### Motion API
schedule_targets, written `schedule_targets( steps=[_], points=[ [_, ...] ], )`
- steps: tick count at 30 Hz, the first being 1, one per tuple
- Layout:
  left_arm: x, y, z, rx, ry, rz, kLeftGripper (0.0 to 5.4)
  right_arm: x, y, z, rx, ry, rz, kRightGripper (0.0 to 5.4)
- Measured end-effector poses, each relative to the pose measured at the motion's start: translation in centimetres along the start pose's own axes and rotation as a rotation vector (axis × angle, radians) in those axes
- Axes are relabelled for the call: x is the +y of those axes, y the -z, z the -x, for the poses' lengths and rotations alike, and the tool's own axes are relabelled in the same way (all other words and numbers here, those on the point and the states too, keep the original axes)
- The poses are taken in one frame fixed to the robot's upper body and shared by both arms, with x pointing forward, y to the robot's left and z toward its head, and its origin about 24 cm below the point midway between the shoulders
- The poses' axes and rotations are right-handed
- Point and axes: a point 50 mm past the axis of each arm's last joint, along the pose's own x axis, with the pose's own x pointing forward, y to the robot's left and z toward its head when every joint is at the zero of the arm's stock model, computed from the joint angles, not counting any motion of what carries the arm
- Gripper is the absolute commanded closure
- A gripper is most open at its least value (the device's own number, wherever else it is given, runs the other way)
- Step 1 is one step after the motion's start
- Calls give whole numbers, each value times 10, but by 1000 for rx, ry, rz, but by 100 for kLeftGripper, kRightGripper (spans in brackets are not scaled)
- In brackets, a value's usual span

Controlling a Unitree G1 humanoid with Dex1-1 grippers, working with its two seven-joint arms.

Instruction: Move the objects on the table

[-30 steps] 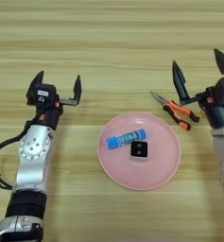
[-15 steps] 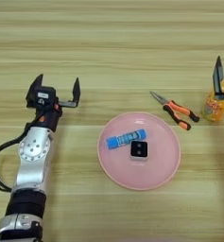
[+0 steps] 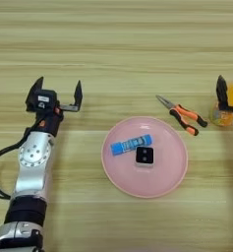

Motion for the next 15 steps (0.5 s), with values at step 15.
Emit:
schedule_targets(
  steps=[15],
  points=[
    [1,-2,-1,-7,0,-6,0,-7,16,-11,179,-40,41,144]
  ],
)
